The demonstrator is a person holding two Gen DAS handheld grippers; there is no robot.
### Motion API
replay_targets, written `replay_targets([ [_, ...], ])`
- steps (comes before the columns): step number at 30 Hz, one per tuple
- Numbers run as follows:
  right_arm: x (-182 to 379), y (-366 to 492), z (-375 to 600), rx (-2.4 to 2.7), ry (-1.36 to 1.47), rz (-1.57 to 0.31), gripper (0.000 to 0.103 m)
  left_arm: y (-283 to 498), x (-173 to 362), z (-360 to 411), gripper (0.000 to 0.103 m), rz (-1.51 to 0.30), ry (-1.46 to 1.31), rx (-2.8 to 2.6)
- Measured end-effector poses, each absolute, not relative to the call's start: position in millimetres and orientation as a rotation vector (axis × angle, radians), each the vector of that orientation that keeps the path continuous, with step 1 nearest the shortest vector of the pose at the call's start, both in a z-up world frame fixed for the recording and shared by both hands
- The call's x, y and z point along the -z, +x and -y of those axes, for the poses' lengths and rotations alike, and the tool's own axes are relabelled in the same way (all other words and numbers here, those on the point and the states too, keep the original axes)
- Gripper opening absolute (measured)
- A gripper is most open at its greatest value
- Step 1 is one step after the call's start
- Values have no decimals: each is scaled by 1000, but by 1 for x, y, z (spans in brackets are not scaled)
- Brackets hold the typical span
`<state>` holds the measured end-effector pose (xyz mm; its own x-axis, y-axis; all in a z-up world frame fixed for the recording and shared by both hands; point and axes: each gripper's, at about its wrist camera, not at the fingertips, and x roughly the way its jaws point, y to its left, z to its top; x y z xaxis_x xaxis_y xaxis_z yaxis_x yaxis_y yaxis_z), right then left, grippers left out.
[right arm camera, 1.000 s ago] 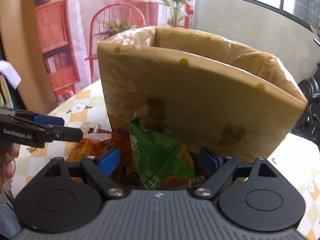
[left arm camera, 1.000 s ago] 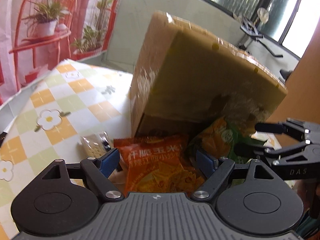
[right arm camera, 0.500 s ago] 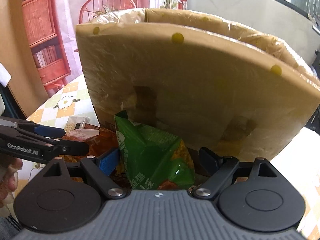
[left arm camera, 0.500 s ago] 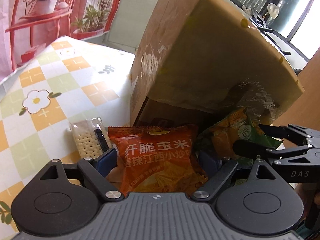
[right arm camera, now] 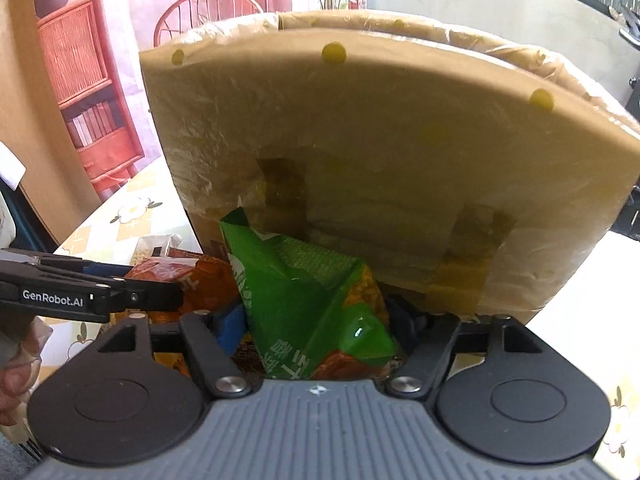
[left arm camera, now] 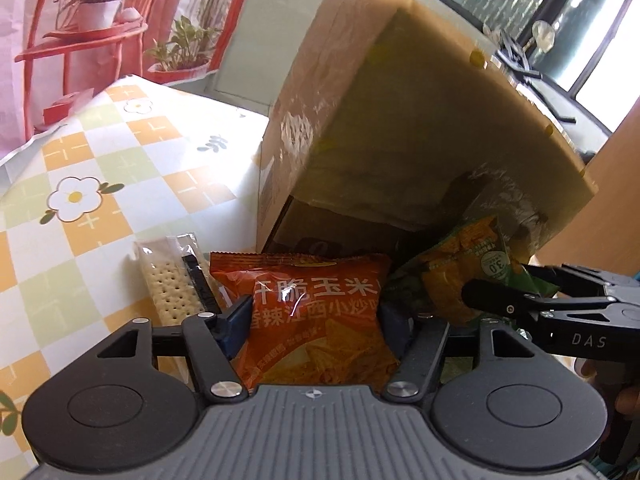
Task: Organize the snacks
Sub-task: 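Lift both held bags up and carry them over the box opening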
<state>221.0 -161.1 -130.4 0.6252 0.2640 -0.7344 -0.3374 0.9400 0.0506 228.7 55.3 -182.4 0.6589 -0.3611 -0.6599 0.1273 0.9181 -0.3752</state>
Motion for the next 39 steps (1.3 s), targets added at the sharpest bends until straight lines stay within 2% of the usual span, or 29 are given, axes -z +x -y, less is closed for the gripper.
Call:
replay_targets([
  [24, 73, 157, 192, -357, 88, -588, 71, 162, 100, -52, 69, -553, -246, 154],
  [39, -9, 149, 232, -334, 194, -365, 71, 176, 15, -17, 69, -341, -139, 258],
])
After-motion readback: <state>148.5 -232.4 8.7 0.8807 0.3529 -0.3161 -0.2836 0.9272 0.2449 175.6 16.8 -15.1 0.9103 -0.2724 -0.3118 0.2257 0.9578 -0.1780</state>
